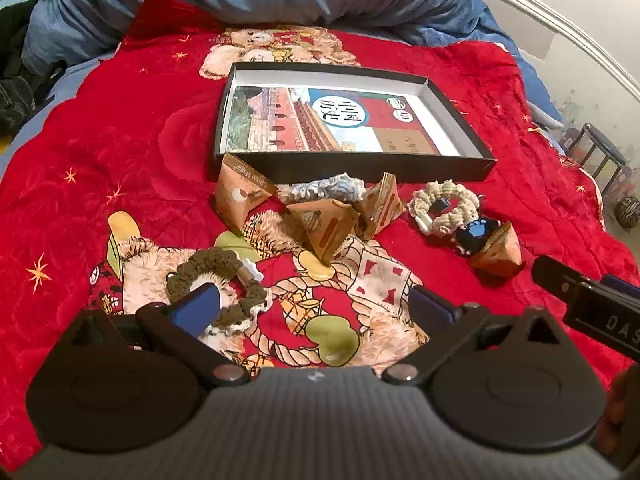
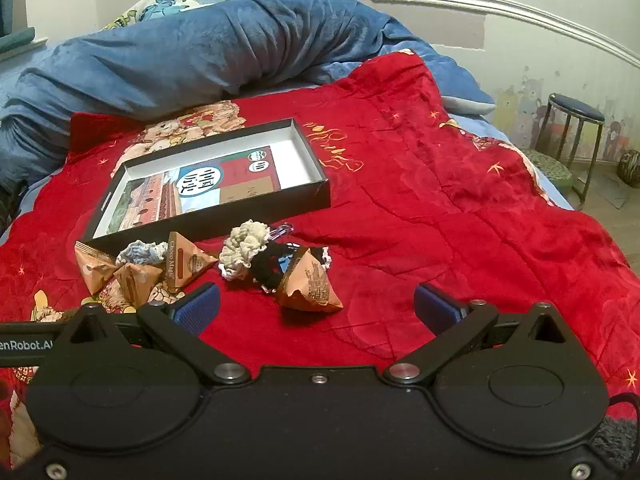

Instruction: Organize objects

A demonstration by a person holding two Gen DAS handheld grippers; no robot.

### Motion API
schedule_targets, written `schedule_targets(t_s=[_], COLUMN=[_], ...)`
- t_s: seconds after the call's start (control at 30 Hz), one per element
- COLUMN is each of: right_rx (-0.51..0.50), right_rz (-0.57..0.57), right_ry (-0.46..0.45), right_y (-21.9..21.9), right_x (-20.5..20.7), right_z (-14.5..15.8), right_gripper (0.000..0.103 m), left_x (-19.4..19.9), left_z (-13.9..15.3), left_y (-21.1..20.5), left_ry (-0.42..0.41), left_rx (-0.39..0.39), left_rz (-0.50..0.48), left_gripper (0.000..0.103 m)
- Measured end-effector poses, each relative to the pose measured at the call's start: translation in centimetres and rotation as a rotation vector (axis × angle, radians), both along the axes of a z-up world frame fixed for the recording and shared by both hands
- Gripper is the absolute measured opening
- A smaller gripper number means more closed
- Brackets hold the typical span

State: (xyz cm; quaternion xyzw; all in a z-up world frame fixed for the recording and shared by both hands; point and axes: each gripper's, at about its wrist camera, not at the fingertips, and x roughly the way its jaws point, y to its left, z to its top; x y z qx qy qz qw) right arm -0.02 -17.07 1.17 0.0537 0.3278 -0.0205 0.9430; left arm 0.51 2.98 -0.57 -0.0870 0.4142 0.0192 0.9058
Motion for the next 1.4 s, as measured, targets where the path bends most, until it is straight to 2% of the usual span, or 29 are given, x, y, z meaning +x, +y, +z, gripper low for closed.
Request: schedule_targets(t_s=[0.1,0.33,0.43,0.5,0.67,0.97,1.2,1.4], right_rx=[0.017,0.033,0.032,0.033,0.042,0.023,0.033,0.037], right_rz=[-0.004,-0.008,-0.008,-0.008,-0.014,0.002,-0.008,-0.010], right_ry=[0.004,0.007,0.007,0.004,-0.003,0.004,0.014,0.015], right_y=[-0.1,-0.3,-0.2,-0.3,-0.3,0.2,0.0,0.0], right_x=[0.0,0.1,0.1,0.1,0.1,0.3,0.4,0.4], right_z=[0.0,-0.1,-0.1,-0.1,-0.2,-0.3,-0.4,-0.5], right_gripper=[0.103,0.103,0.103,0.103,0.103,0.103,0.103,0.103], left_x=[-0.1,-0.5,-0.8,-0.9,-0.9,-1.2,-1.0,-0.7], left_z=[0.1,0.4,0.5,0.3,-0.3,0.1,0.1,-0.1], left_y=[-0.2,-1.2,-1.4,-1.5,-1.8,-2.1,-2.0,-0.8], left_ry=[-0.014,-0.053,-0.079,-0.079,-0.051,-0.058,-0.037,-0.007], left_rx=[0.011,0.091,0.077,0.077,0.142,0.214,0.197,0.128], left_rz=[-0.009,-0.038,-0.096,-0.123,-0.116,-0.131,-0.126,-0.096], left_gripper=[0.103,0.103,0.103,0.103,0.103,0.103,0.103,0.103])
